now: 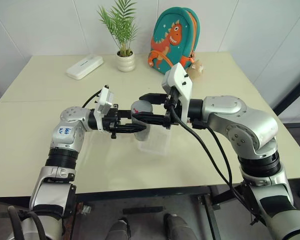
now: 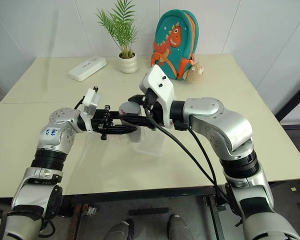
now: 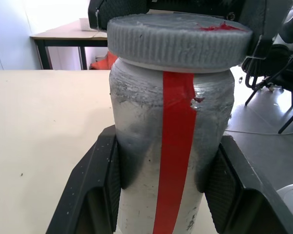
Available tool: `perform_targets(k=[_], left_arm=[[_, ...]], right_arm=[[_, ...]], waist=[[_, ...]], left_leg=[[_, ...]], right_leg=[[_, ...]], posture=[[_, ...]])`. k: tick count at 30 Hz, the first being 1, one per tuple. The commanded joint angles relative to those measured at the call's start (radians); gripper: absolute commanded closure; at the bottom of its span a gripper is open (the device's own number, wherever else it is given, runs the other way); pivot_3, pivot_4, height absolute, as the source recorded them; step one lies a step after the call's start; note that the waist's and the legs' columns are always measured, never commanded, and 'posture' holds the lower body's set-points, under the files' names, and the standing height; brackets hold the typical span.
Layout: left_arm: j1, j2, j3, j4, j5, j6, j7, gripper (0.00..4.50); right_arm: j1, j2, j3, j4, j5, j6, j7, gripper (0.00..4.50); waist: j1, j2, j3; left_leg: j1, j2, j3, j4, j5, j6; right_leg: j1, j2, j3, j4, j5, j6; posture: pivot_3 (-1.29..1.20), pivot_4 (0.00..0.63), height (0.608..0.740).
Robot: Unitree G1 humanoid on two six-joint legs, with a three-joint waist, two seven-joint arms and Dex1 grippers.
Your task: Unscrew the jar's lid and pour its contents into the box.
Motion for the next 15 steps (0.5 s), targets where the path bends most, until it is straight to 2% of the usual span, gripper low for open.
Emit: perform_targets(k=[1,15], left_arm=[[0.029,0.024,-0.041,-0.024,0.03,0.005,-0.038,2.62],[0.052,0.031,-0.068,-0.063,0.031,0.039,-0.045,2.62]], right_arm=[[-0.074,-0.042,-0.115,0.002,-0.042,-0.087,-0.025,1.96],[-0.115,-0.057,-0.129,0.024,-0.051,-0.133,0.005,1.96]], waist=[[-0.001,0.0,0.0],[-0.001,0.0,0.0]], left_leg=[[0.0,0.0,0.0,0.0,0.0,0.0],[0.0,0.0,0.0,0.0,0.0,0.0]], right_leg=[[0.0,0.0,0.0,0.0,0.0,0.0],[0.0,0.0,0.0,0.0,0.001,0.001]], posture=[[0.0,0.15,0.74],[0.0,0.15,0.74]])
